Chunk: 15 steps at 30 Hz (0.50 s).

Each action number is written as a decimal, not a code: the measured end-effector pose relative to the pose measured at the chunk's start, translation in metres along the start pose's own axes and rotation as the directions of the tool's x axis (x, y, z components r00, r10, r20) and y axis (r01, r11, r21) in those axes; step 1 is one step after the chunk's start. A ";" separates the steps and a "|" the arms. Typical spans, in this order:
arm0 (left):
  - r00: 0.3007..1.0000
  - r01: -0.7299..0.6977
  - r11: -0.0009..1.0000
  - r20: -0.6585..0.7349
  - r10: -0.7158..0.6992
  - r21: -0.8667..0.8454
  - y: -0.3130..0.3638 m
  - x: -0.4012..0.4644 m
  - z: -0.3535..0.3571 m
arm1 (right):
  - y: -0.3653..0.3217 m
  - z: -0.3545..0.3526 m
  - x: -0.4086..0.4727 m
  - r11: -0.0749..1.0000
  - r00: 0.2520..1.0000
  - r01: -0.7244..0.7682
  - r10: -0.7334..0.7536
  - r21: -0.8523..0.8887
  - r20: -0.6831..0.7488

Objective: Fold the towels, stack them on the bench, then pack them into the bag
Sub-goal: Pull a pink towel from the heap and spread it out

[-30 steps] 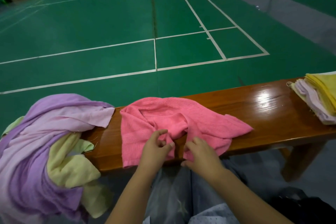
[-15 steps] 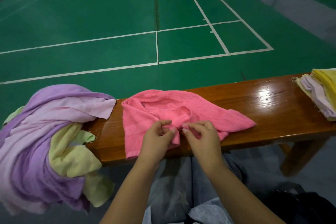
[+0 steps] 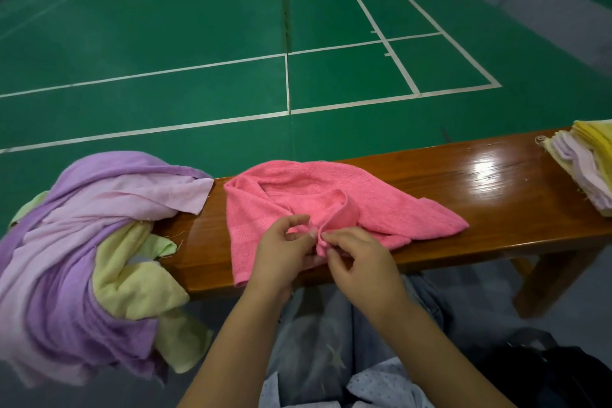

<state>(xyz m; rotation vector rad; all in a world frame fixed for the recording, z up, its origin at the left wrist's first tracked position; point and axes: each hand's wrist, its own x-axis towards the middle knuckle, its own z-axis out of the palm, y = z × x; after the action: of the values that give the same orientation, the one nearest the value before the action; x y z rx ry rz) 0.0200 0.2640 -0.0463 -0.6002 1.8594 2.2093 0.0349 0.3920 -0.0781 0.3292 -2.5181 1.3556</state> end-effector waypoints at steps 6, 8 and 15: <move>0.999 0.041 0.999 -0.033 -0.041 0.014 -0.002 -0.001 -0.002 | 0.006 -0.002 0.001 1.000 0.990 0.002 -0.004 0.008 0.144; 0.998 0.053 0.999 -0.047 -0.053 0.011 -0.001 0.001 -0.004 | 0.007 -0.002 0.002 1.000 0.977 0.000 -0.002 0.011 0.212; 0.994 0.067 0.959 0.062 -0.088 0.274 0.014 0.004 -0.002 | 0.017 -0.012 0.013 0.995 0.977 -0.095 0.097 -0.019 0.189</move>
<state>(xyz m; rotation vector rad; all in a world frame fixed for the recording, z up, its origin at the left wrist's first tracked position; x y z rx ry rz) 0.0111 0.2588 -0.0354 -0.5225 2.0159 1.8565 0.0183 0.4097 -0.0806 0.3547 -2.7276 1.4084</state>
